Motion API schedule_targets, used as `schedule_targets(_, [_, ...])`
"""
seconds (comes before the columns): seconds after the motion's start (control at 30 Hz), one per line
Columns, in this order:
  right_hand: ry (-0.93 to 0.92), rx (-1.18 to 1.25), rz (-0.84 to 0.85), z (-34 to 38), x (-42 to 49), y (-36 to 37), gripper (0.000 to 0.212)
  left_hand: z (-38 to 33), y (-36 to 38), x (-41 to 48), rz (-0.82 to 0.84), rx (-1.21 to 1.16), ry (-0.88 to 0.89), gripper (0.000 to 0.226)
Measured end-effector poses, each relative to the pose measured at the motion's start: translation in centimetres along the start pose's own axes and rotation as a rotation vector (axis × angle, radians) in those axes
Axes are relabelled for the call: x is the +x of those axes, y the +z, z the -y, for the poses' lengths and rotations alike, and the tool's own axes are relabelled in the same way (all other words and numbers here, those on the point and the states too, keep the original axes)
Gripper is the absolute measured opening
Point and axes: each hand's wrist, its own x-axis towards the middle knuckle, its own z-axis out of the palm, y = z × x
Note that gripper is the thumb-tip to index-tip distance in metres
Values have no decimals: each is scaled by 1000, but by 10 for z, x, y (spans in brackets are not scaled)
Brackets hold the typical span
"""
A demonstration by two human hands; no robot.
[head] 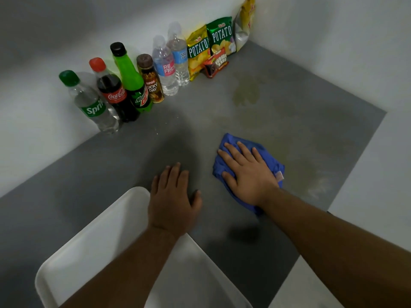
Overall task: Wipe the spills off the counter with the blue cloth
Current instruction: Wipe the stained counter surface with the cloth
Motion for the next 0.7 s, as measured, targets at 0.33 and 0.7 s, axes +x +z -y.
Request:
schedule_targets(0.33, [-95,52,23,13,-76,14,65,-4,-9,6,33,29,14,66])
schedule_targets(0.7, [87,34,11,-4,-37,0,69,-12,-13,7,52,57,21,65])
